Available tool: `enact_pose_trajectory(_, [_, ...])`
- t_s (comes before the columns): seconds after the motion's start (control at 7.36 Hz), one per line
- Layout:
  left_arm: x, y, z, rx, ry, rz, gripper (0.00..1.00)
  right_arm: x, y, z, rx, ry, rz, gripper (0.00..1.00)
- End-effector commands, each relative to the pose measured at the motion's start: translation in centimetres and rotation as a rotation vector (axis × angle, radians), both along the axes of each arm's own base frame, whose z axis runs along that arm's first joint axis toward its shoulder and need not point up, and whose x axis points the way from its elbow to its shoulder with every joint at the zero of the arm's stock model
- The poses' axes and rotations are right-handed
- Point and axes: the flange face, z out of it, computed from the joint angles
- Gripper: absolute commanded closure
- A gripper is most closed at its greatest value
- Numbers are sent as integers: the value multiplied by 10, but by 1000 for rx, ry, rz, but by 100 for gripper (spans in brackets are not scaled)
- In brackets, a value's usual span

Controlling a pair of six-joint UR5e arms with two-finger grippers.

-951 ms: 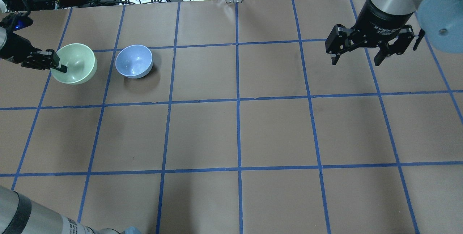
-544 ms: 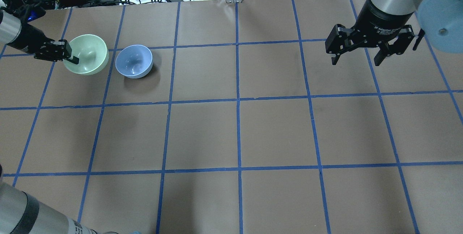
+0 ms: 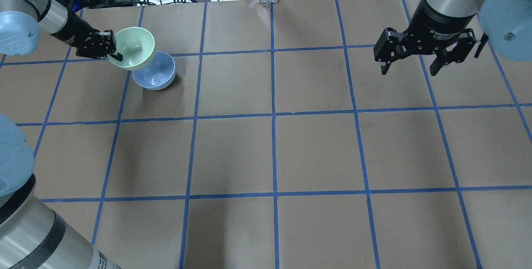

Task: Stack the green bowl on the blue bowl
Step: 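Carry the green bowl with the left gripper over the light blue bowl, then lower the green bowl into the blue bowl and open the left gripper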

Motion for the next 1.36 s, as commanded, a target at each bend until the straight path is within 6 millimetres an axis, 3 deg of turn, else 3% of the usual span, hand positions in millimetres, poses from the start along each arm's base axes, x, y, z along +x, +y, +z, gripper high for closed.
enact_pose_trajectory(0.0, [-3, -5, -26, 46, 17, 27, 96, 0, 0, 0, 0, 0, 0, 0])
enact_pose_trajectory(0.27, [-31, -11, -28, 57, 12, 16, 96, 0, 0, 0, 0, 0, 0, 0])
enact_pose_trajectory(1.22, [-25, -12, -44, 59, -35, -16, 93, 0, 0, 0, 0, 0, 0, 0])
